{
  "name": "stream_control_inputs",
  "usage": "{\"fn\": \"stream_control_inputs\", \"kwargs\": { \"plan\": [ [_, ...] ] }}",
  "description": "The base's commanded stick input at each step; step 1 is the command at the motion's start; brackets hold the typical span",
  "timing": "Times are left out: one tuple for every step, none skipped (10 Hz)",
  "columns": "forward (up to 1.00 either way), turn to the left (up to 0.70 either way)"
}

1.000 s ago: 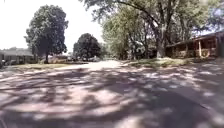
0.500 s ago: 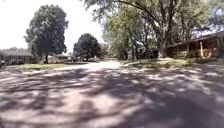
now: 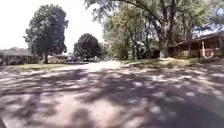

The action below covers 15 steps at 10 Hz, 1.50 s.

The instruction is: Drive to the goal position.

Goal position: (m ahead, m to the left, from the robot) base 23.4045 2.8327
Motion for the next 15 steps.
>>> {"fn": "stream_control_inputs", "kwargs": {
  "plan": [
    [0.50, 0.00],
    [0.50, 0.00],
    [0.50, 0.00],
    [0.50, 0.00],
    [0.50, 0.00],
    [0.50, 0.00],
    [0.50, 0.00],
    [0.50, 0.00],
    [0.50, 0.00],
    [0.50, 0.00],
    [0.50, 0.00],
    [0.50, 0.00],
    [0.50, 0.00],
    [0.50, 0.00],
    [0.50, 0.00]
  ]
}}
